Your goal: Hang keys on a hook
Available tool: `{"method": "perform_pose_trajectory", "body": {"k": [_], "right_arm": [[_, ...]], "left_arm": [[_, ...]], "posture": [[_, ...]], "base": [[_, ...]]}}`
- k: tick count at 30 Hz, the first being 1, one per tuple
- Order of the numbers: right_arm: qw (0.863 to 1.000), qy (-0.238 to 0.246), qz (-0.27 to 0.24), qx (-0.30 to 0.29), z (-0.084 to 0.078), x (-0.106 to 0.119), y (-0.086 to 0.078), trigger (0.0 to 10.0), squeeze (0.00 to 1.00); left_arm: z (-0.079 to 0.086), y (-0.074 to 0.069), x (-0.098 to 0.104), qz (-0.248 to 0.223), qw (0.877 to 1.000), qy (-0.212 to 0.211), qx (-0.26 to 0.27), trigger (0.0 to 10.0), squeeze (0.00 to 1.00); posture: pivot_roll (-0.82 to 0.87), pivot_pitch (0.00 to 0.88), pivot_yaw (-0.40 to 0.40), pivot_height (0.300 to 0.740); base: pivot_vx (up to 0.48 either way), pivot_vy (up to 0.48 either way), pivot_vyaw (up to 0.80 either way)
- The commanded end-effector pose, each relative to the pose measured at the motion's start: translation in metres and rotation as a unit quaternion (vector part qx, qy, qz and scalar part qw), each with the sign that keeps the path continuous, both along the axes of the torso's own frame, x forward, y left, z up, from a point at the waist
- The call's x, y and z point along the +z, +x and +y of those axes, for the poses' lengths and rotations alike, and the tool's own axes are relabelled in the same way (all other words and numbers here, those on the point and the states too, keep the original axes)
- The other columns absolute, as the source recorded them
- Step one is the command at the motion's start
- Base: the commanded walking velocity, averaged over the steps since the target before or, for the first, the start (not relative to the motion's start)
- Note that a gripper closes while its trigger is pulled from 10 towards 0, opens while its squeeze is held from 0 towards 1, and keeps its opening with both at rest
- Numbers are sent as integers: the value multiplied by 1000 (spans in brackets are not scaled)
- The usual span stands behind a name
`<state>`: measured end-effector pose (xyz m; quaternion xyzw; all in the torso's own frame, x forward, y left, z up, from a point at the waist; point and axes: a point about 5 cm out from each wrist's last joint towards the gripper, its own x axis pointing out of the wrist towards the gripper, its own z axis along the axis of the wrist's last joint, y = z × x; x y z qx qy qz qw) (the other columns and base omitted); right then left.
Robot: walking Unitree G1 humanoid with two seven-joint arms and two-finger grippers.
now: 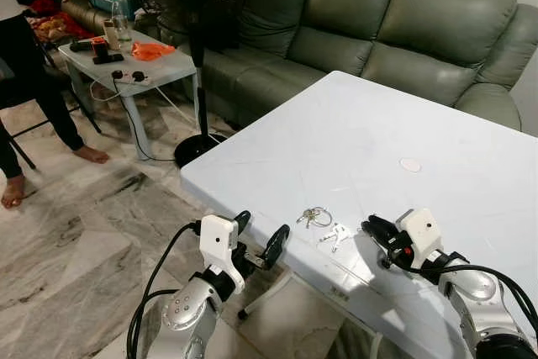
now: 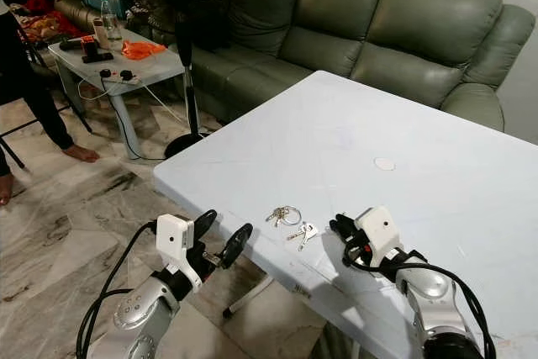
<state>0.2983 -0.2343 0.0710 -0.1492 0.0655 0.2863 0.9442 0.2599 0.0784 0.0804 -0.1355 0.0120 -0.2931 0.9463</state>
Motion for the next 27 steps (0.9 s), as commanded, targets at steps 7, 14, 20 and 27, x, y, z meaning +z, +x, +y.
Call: {"method": "perform_pose_trajectory", "body": {"k": [7,14,20,27], "right_arm": [[1000,-16,5,-3,-5,-2,-2,10000,0],[1000,-17,-1,-5,-5,-1,-1,2627,0],[1000,-13,-5,-7,-5,1,1,0,0],[1000,-10,-9,-9,-6,1,0,0,0]], "left_arm": [[-7,1,6,-5,1000,-12,-3,10000,0],[-6,1,6,-6,1000,-14,-1,10000,0],[-6,1,6,-5,1000,-15,-1,10000,0],[-7,0,7,-5,1000,-16,-1,10000,0]], "posture": [[-4,23,-69,740],[0,23,-70,740],[0,23,-70,740],[-2,24,-72,740]], "base": [[0,0,0],[0,0,0],[0,0,0],[0,0,0]]}}
